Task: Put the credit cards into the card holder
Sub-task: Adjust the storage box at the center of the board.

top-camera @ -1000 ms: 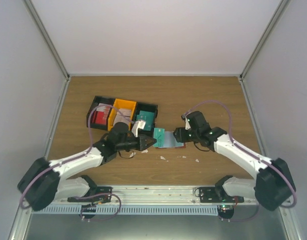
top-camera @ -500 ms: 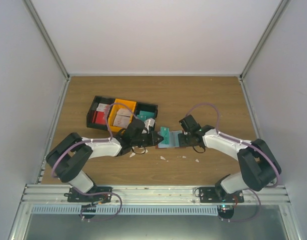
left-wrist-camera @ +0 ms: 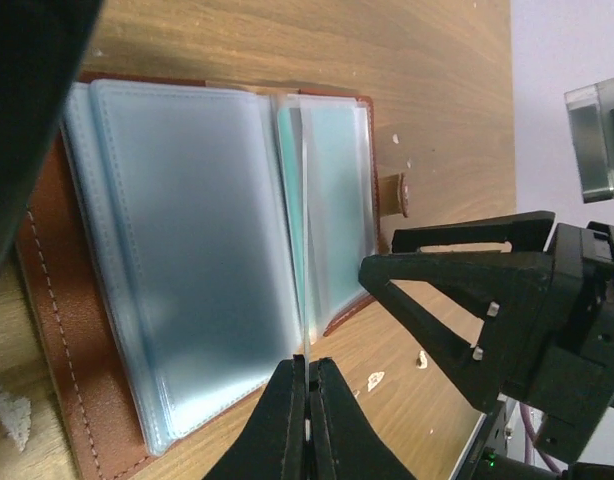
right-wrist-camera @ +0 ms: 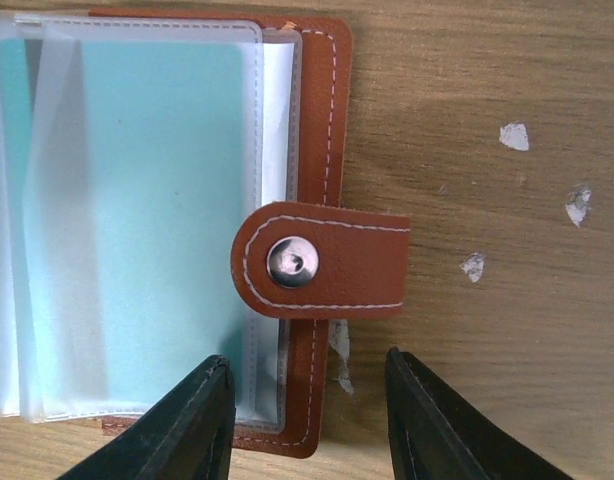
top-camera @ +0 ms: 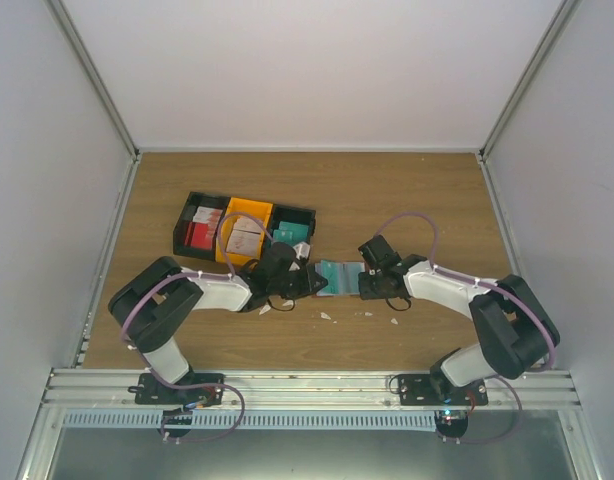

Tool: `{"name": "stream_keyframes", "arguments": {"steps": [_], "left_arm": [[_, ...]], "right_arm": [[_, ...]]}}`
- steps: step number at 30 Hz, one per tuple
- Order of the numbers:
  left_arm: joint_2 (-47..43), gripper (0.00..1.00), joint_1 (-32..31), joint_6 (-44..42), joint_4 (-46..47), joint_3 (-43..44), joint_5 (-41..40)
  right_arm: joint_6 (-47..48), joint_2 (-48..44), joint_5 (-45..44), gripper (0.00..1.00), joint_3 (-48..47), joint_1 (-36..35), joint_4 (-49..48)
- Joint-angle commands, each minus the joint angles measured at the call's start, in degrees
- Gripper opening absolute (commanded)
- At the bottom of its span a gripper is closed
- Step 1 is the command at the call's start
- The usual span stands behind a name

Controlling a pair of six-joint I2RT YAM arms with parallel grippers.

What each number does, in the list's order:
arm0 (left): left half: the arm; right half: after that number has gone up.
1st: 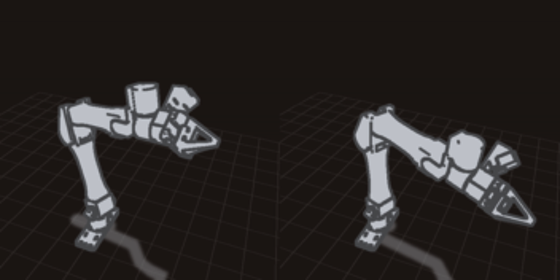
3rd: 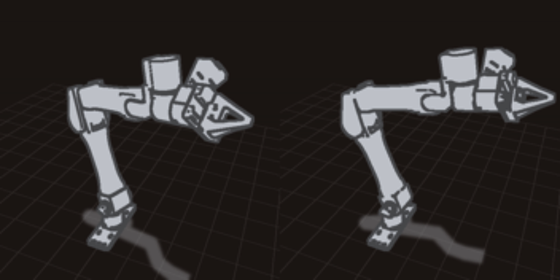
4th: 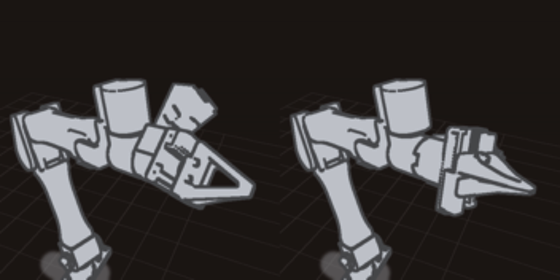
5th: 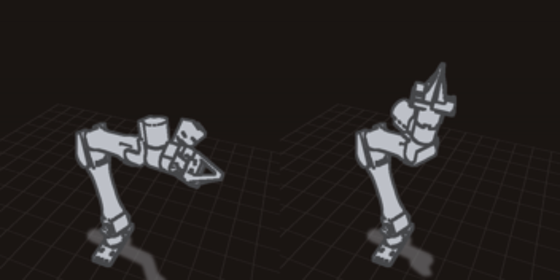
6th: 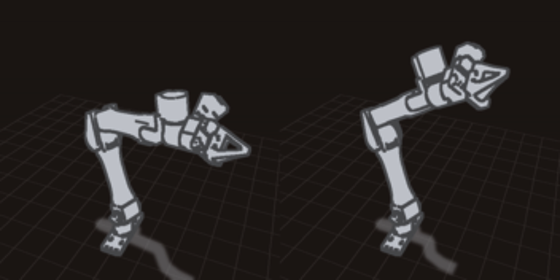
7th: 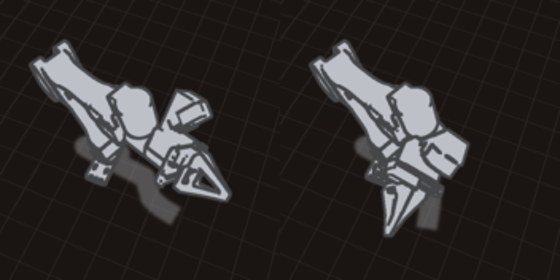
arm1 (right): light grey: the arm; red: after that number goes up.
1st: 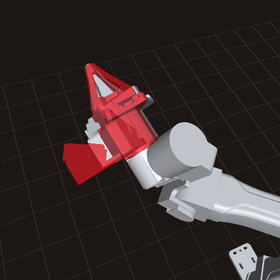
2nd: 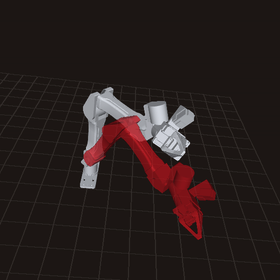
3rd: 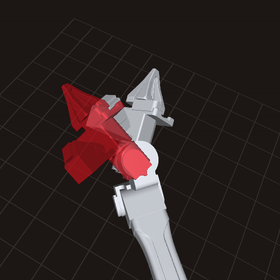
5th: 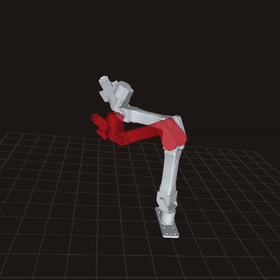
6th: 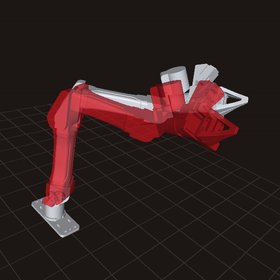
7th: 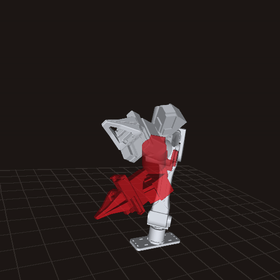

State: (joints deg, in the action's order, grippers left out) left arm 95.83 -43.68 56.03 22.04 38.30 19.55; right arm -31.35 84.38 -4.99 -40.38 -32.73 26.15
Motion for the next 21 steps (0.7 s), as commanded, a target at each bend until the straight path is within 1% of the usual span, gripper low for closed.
{"name": "stream_keyframes", "arguments": {"steps": [1,3,7,11,13,17,21], "left_arm": [[2.03,0.00,-0.70,1.16,4.32,1.56,-1.02],[2.56,0.00,-0.70,1.22,6.04,1.44,-0.39],[3.79,0.00,-0.91,1.36,8.33,1.30,-0.14],[5.65,0.00,-1.01,2.74,13.49,-0.08,0.00],[6.48,0.00,-1.05,3.08,15.62,-0.37,0.50],[9.19,0.00,-1.10,2.86,16.75,1.09,1.71],[9.88,0.00,-1.39,3.55,15.86,1.07,0.00]], "right_arm": [[-1.56,1.98,1.06,0.42,0.82,-0.10,0.68],[-1.81,2.11,1.55,0.39,0.90,-0.11,1.16],[-2.64,2.12,2.86,0.38,1.38,-0.08,1.64],[-3.18,2.46,3.43,0.35,1.85,-0.05,2.01],[-3.30,2.91,3.50,0.32,1.89,-0.06,2.26],[-4.17,3.51,3.30,0.26,1.90,-0.11,2.74],[-4.58,3.67,3.26,0.24,1.89,-0.05,2.84]]}}
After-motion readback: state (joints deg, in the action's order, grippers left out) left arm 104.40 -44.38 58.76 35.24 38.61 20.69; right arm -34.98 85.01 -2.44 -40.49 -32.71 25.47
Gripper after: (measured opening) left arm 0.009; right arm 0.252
